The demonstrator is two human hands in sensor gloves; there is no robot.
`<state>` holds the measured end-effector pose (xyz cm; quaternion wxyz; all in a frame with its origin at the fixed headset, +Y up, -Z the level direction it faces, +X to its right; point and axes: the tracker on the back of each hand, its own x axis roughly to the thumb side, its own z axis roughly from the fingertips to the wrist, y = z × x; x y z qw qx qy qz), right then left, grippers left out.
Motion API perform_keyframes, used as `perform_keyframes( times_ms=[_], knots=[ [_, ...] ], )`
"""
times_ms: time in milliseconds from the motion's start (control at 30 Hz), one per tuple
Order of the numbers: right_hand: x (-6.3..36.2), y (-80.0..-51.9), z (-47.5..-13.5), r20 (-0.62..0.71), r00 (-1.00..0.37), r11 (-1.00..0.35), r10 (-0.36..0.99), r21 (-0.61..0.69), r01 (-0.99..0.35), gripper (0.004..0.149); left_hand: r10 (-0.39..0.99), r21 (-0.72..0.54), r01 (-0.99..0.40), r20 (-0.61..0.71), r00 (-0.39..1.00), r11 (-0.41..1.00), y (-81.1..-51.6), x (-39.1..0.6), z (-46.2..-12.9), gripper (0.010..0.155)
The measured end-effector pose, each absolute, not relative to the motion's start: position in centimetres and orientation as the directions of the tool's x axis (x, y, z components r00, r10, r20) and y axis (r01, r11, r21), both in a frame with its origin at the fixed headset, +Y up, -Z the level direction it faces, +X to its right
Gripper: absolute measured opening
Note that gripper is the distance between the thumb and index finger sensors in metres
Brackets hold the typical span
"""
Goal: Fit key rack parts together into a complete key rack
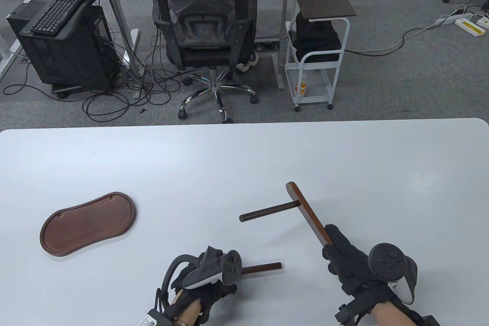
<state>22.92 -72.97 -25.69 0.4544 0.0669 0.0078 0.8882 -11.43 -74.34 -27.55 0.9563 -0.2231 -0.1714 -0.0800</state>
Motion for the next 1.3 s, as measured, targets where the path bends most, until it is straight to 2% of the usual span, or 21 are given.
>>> perform_keyframes(
  times_ms=[267,500,767,1033,1300],
  knots=[
    [23.2,-73.3,-25.8,0.07,-0.567,-0.571,0.821,0.071,-0.818,0.061,-0.195,-0.33,0.328,0.378,0.905,0.885,-75.3,-10.7,-27.6,0.068],
    [23.5,-73.7,-26.1,0.035,-0.553,-0.554,0.832,0.066,-0.83,0.061,-0.184,-0.268,0.29,0.359,0.915,0.919,-75.6,-10.6,-27.8,0.053],
    [23.5,-73.9,-26.1,0.037,-0.556,-0.557,0.83,0.075,-0.827,0.061,-0.247,-0.205,0.355,0.417,0.875,0.912,-75.6,-10.2,-27.6,0.051],
    [23.5,-73.9,-26.2,0.045,-0.559,-0.561,0.828,0.065,-0.826,0.061,-0.161,-0.204,0.255,0.387,0.908,0.945,-74.6,-10.9,-27.8,0.05],
    [23.5,-74.0,-26.2,0.051,-0.557,-0.56,0.829,0.066,-0.826,0.061,-0.091,-0.123,0.152,0.4,0.912,0.981,-72.9,-10.1,-27.2,0.051]
  ],
)
